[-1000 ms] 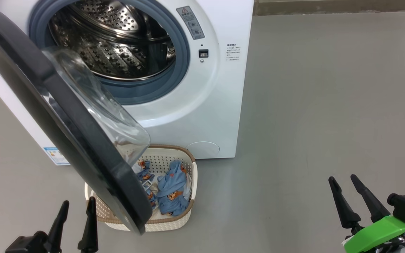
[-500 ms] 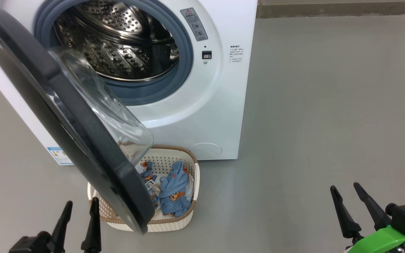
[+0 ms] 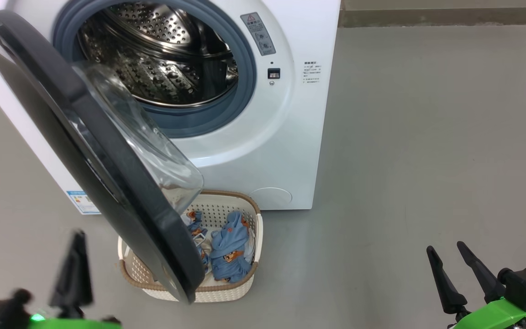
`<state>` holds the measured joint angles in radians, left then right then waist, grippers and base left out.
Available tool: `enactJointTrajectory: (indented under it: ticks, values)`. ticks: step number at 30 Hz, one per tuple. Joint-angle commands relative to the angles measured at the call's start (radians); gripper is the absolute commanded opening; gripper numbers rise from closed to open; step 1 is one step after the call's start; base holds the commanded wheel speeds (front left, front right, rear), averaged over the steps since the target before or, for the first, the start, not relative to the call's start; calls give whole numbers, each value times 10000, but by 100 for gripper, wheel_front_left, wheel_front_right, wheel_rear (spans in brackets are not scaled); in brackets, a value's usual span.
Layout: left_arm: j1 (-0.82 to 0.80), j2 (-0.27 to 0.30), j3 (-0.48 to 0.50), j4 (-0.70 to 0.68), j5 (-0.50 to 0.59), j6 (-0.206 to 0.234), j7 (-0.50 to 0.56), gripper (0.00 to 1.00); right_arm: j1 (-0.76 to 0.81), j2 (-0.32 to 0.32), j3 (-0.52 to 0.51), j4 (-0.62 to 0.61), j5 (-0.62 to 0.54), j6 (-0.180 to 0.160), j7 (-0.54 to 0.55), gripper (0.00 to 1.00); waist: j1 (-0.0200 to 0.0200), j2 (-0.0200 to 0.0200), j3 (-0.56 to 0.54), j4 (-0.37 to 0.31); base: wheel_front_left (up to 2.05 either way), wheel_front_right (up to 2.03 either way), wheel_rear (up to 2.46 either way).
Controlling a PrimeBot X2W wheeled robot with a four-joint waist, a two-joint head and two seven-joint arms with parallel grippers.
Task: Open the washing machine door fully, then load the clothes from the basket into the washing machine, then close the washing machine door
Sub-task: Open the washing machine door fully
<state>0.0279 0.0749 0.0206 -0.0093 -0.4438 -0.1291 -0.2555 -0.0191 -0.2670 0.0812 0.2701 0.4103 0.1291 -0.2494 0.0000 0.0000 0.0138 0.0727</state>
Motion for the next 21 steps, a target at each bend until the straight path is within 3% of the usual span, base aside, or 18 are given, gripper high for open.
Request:
enactJointTrajectory:
  ticks: [1, 5, 6, 10, 15, 21]
  values:
    - [-514, 115, 383, -334, 39, -16, -63, 0, -24, -156, 149, -267, -106, 16, -124, 100, 0, 0, -4, 7, 0, 0, 0]
    - [-708, -122, 288, -2914, 216, -16, -63, 0, 51, -144, 151, -353, 0, 16, -124, 100, 0, 0, -8, 55, 0, 0, 0]
    - [-708, -122, 288, -2914, 216, -16, -63, 0, 51, -144, 151, -353, 0, 16, -124, 100, 0, 0, -8, 55, 0, 0, 0]
    - [-623, -128, -1111, -4039, 366, -16, -63, 0, 61, -153, 91, -428, 25, 16, -124, 100, 0, 0, 49, 109, 0, 0, 0]
    - [-719, -31, -2977, -3849, 496, -16, 112, 0, 10, -142, 72, -522, 24, 16, -124, 100, 0, 0, 143, 112, 0, 0, 0]
    - [-925, -38, -4380, -2125, -61, -16, 232, 0, -84, -107, 117, -553, -12, 16, -124, 100, 0, 0, 264, 72, 0, 0, 0]
